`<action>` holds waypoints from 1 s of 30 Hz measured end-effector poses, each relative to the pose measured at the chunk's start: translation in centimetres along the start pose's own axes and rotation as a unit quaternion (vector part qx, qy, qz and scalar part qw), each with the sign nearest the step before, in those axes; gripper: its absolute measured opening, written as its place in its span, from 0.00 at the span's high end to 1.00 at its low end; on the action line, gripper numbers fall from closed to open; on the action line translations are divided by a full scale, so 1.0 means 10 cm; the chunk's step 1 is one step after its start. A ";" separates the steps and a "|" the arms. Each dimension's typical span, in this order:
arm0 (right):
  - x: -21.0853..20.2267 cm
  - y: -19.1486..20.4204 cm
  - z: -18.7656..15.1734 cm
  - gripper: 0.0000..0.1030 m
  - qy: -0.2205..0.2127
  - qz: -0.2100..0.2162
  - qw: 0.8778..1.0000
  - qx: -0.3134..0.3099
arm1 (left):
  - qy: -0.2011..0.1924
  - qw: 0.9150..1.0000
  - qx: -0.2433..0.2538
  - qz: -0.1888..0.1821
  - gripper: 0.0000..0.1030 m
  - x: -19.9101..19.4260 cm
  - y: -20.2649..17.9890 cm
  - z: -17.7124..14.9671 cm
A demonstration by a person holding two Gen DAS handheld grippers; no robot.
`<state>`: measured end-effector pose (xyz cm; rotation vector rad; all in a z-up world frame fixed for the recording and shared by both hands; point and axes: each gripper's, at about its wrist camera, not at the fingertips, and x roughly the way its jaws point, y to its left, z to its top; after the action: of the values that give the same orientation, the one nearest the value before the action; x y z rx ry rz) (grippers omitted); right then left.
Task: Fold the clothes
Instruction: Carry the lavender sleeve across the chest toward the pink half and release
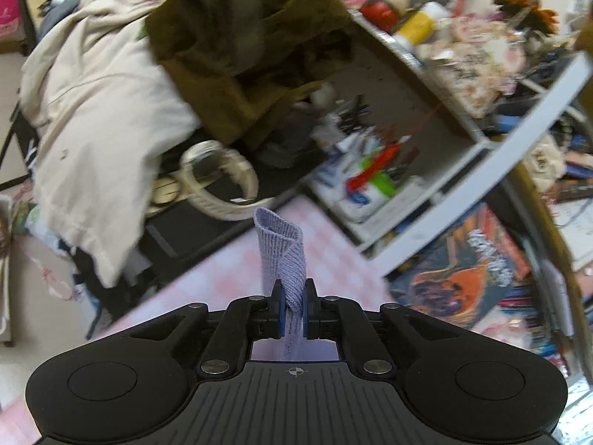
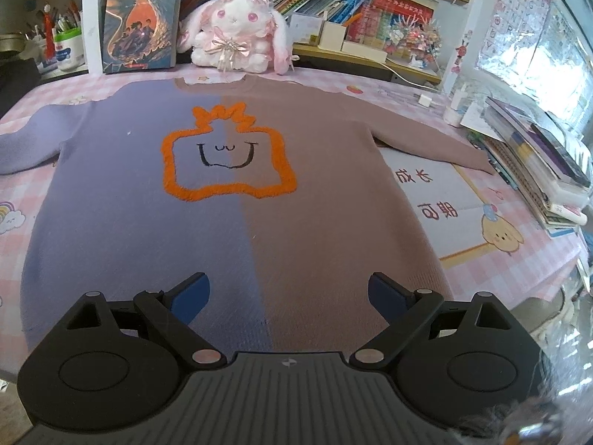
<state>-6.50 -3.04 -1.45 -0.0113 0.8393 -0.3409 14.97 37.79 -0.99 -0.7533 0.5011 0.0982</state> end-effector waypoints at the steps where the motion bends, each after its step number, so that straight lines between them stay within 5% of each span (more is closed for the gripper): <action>1: 0.02 -0.03 0.01 0.10 -0.001 0.005 1.000 -0.001 | -0.004 1.000 0.005 -0.007 0.94 -0.03 -0.09 -0.02; 14: 0.43 -0.90 0.26 0.10 -0.036 0.127 0.991 -0.036 | -0.036 0.995 0.082 -0.042 0.94 -0.22 -1.55 -0.64; 30: 0.89 -1.97 0.29 0.10 -0.024 0.194 0.980 -0.035 | 0.025 0.977 0.198 -0.074 0.94 0.12 -3.06 -2.04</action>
<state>-4.63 -24.66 -3.12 0.0771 0.7853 0.0570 15.87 1.52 5.11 -0.3999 0.4919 -0.1584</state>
